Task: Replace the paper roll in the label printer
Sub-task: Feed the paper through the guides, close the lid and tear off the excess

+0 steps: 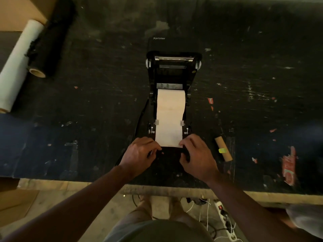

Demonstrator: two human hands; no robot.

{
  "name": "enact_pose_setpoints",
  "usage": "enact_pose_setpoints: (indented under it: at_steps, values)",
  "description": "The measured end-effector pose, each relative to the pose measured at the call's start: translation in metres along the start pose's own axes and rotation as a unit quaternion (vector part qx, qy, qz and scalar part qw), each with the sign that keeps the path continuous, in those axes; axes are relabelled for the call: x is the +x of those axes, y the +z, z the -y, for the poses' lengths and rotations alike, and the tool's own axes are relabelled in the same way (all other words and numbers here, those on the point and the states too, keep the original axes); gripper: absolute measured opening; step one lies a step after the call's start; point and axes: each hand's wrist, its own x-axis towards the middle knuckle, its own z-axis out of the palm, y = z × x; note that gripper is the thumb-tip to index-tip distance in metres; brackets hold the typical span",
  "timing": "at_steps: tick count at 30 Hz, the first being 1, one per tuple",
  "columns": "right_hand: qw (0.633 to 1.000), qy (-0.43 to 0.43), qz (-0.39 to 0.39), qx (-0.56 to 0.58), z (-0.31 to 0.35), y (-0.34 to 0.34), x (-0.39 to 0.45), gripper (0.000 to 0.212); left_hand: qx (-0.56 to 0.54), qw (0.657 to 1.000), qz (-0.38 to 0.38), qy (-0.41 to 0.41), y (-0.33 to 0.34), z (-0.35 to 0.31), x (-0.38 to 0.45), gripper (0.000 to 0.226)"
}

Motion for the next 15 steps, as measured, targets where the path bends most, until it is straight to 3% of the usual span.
enact_pose_setpoints:
  at_steps: [3, 5, 9, 15]
  values:
    - [0.998, 0.007, 0.021, -0.055, 0.002, 0.004, 0.005, 0.055, 0.013, 1.0, -0.016, -0.022, 0.005, 0.002, -0.005, 0.027]
    - [0.996, 0.008, 0.015, -0.09, 0.005, 0.007, 0.012, 0.055, 0.034, 0.999, -0.015, -0.034, 0.008, 0.003, -0.002, 0.037]
    - [0.993, -0.011, -0.01, -0.115, 0.002, 0.008, 0.024, 0.033, 0.085, 0.996, 0.001, -0.041, 0.011, 0.003, 0.011, 0.043]
    - [0.99, -0.047, -0.048, -0.124, -0.003, 0.003, 0.021, 0.007, 0.114, 0.993, -0.035, -0.014, 0.006, 0.007, 0.022, 0.016]
